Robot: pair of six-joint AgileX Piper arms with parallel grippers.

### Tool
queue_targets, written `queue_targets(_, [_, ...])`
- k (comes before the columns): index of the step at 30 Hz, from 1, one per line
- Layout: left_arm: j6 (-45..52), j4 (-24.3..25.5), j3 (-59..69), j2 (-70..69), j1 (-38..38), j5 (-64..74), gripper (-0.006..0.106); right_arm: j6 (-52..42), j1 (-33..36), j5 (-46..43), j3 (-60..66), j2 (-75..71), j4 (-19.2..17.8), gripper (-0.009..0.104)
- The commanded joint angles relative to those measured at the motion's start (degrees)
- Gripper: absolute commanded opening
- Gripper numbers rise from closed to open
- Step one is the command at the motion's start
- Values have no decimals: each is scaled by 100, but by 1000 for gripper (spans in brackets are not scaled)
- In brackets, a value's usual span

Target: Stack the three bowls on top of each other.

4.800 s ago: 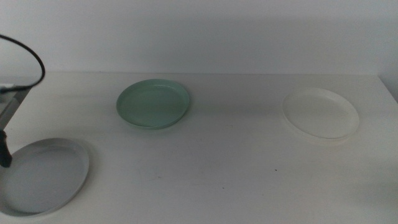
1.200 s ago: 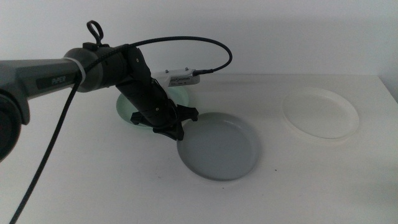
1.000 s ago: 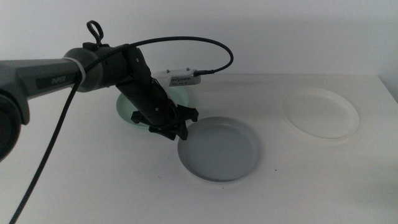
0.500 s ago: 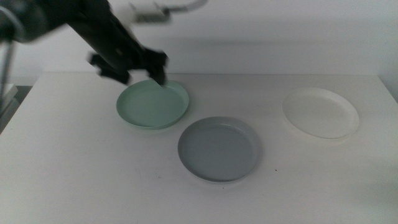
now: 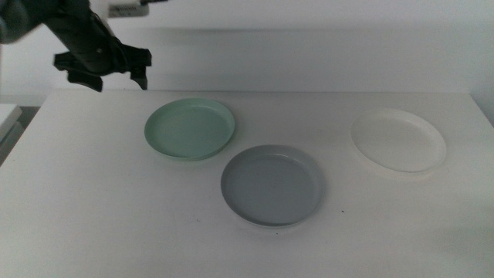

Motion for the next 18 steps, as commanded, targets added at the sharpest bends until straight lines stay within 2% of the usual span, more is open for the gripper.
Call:
queue_targets(1, [154,-28,-304,375,17,-125,94,-17,-25,-48,17,-26,-15,78])
queue_targets(14, [714,-341,-640,1573,17,-512,93,-17,-25,-48,17,-26,-15,78])
queue_targets(18, [830,-576,-630,1697,17,-594,88,-17,-25,-48,17,-26,-15,78])
